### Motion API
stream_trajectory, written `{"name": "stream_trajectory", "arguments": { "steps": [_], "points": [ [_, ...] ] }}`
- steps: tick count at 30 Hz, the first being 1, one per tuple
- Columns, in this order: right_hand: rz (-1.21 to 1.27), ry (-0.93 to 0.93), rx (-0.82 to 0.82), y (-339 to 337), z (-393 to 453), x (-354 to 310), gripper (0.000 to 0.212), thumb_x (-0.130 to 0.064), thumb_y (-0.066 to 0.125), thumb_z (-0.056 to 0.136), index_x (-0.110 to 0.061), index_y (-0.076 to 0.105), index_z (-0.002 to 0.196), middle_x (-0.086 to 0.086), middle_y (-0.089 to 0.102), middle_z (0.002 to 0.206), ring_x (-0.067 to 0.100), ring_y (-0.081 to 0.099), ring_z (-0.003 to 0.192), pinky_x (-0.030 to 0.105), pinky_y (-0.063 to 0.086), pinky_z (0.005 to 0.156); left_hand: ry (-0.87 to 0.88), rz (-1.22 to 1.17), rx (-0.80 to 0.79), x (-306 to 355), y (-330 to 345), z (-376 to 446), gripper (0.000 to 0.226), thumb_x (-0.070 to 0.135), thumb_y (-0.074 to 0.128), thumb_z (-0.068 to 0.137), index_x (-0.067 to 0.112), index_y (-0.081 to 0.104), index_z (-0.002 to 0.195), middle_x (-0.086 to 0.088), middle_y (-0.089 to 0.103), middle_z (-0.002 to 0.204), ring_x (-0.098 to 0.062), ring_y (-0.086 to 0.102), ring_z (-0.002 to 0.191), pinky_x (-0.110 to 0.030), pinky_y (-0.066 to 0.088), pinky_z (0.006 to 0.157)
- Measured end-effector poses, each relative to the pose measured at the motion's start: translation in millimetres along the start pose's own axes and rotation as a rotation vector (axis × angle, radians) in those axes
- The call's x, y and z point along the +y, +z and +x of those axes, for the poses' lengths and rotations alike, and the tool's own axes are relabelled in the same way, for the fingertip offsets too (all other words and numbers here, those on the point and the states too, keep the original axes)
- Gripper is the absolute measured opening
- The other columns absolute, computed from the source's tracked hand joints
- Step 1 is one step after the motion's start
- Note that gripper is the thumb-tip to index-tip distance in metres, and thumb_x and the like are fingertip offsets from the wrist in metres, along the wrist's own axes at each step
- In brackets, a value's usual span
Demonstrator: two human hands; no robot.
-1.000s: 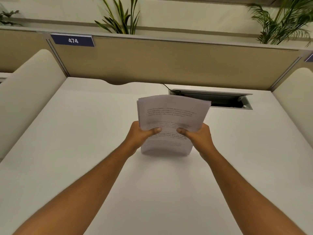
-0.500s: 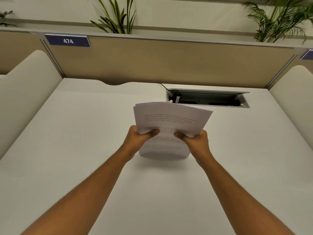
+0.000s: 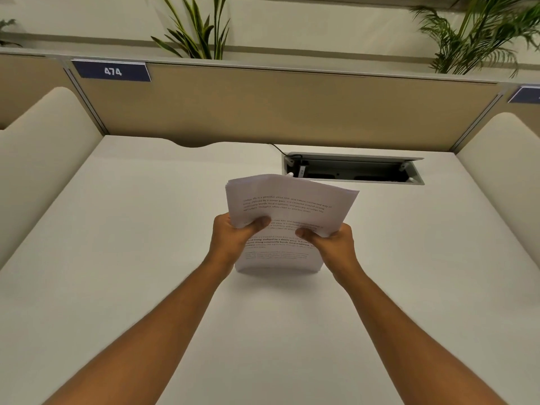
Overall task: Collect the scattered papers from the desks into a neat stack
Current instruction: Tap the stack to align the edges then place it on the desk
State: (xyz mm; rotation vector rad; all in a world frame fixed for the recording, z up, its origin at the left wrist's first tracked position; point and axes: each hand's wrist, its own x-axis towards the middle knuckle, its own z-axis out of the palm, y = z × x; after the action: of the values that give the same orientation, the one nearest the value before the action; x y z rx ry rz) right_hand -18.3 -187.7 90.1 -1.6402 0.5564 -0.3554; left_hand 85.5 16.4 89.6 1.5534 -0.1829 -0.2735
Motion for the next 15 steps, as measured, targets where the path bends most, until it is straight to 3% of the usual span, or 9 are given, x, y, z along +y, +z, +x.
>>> {"name": "stream_trajectory", "arguments": {
  "steps": [2,5,8,9,11,13,15],
  "points": [
    [-0.008,-0.005,-0.001,-3,-1,-4,0.043,-0.020,0.095,0.074,-0.035,0.078,0.111,-0.017,0.082,0.103,0.007,0.078,0.090,0.034,0.066,0.085,-0.015,0.029,-0.031,-1,-4,2,0.027,0.024,0.097,0.083,0.032,0.085,0.106,0.003,0.090,0.106,-0.028,0.083,0.102,-0.046,0.069,0.087],
    [-0.044,-0.073,0.017,-7,-4,-17,0.048,-0.024,0.094,0.075,-0.043,0.070,0.113,-0.024,0.079,0.105,-0.002,0.075,0.096,0.031,0.065,0.087,-0.026,0.031,-0.075,0,-9,3,0.027,0.018,0.095,0.085,0.034,0.085,0.105,0.011,0.090,0.102,-0.024,0.082,0.102,-0.041,0.067,0.086],
    [-0.100,-0.176,0.150,-7,-12,-37,0.090,-0.033,0.097,0.072,-0.035,0.045,0.146,-0.012,0.062,0.138,0.006,0.065,0.121,0.028,0.059,0.101,-0.038,0.025,-0.099,4,-10,4,0.029,0.015,0.096,0.083,0.031,0.087,0.106,0.005,0.090,0.107,-0.022,0.084,0.102,-0.038,0.065,0.088],
    [-0.165,-0.254,0.250,-6,-16,-46,0.102,-0.033,0.097,0.072,-0.032,0.035,0.153,-0.006,0.052,0.149,0.009,0.056,0.133,0.029,0.052,0.108,-0.037,0.022,-0.109,4,-11,4,0.030,0.016,0.097,0.082,0.031,0.088,0.106,0.004,0.090,0.109,-0.020,0.084,0.102,-0.037,0.065,0.089],
    [-0.395,-0.535,0.429,-3,-22,-65,0.103,-0.029,0.092,0.078,-0.019,0.030,0.160,0.005,0.037,0.162,0.021,0.038,0.151,0.042,0.039,0.122,-0.031,0.009,-0.135,6,-13,3,0.030,0.023,0.099,0.077,0.030,0.089,0.104,0.001,0.090,0.111,-0.018,0.085,0.102,-0.033,0.065,0.088],
    [-0.644,-0.828,0.429,6,-30,-86,0.090,-0.026,0.082,0.085,-0.009,0.033,0.158,0.016,0.033,0.166,0.035,0.029,0.158,0.059,0.023,0.127,-0.019,-0.012,-0.163,7,-15,2,0.033,0.032,0.099,0.072,0.032,0.090,0.104,0.000,0.090,0.112,-0.018,0.085,0.103,-0.029,0.065,0.085],
    [-0.815,-0.955,0.318,25,-39,-104,0.087,-0.028,0.075,0.086,-0.007,0.033,0.160,0.019,0.030,0.169,0.041,0.022,0.160,0.065,0.014,0.127,-0.009,-0.027,-0.182,8,-15,0,0.037,0.038,0.097,0.072,0.034,0.090,0.108,-0.001,0.089,0.114,-0.019,0.084,0.105,-0.027,0.065,0.085]
  ]
}}
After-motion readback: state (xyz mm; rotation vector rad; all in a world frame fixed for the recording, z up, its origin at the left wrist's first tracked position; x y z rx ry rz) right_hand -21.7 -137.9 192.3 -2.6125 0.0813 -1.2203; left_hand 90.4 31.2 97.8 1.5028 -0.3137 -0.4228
